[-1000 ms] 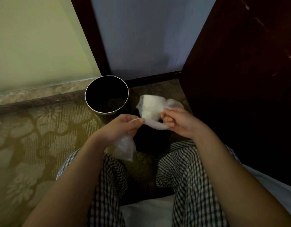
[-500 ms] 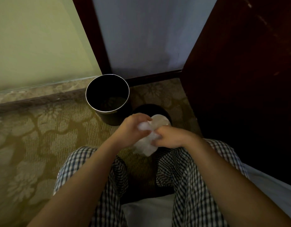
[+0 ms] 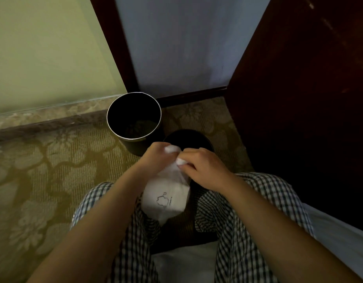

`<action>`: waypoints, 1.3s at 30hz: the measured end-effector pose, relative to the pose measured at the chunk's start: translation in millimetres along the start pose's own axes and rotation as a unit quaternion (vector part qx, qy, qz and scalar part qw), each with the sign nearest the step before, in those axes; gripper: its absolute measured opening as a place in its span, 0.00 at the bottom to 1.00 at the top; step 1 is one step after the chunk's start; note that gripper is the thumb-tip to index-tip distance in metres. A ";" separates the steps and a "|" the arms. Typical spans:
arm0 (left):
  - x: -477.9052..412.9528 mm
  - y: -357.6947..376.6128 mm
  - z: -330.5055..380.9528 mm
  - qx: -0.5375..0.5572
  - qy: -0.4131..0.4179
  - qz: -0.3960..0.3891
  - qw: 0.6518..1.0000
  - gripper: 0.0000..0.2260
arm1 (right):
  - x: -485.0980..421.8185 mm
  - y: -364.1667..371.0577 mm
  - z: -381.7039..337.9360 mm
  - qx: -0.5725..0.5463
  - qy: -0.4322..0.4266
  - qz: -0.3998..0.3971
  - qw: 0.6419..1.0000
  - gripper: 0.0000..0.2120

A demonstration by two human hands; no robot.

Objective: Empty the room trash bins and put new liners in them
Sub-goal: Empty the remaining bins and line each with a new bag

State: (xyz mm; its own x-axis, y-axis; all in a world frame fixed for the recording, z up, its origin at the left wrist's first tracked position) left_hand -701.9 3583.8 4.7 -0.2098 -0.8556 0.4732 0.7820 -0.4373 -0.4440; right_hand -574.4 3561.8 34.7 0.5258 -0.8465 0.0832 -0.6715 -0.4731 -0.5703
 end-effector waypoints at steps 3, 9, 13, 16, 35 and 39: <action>4.8 -1.7 9.3 0.289 -0.041 -0.086 0.953 0.15 | -1.6 -7.3 2.1 -0.060 0.002 0.060 0.996 0.05; 9.1 2.6 14.1 0.329 -0.044 -0.235 0.914 0.27 | -3.9 -8.8 10.0 -0.100 0.023 0.101 0.990 0.06; 10.3 0.6 6.8 0.063 0.037 -0.134 0.988 0.08 | -2.6 -5.8 8.3 -0.107 0.066 0.063 0.990 0.10; 9.9 4.9 6.1 -0.014 0.060 -0.103 0.993 0.04 | -2.8 -6.8 10.2 -0.153 0.089 0.050 0.983 0.14; 9.7 13.6 8.1 0.239 -0.023 -0.134 0.962 0.13 | -7.0 -8.1 30.3 -0.234 0.197 0.164 0.938 0.08; 7.8 11.9 9.1 0.185 -0.009 -0.066 0.981 0.12 | -6.3 -7.5 25.0 -0.355 0.202 0.186 0.893 0.09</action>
State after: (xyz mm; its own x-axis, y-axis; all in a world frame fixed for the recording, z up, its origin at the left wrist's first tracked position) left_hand -689.0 3574.4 10.0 -0.3156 -0.7922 0.5223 0.9086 -0.4109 -0.0742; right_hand -559.6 3576.7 18.1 0.0618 -0.9288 0.3654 -0.9980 -0.0540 0.0315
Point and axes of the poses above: each hand's wrist, its own x-axis away from the middle knuckle, its own y-axis out of the palm, z = x × y, the point moved 4 cm from there along -x, towards the middle knuckle, and after that the axes turned 13 degrees about -x, right-handed, at the moved point
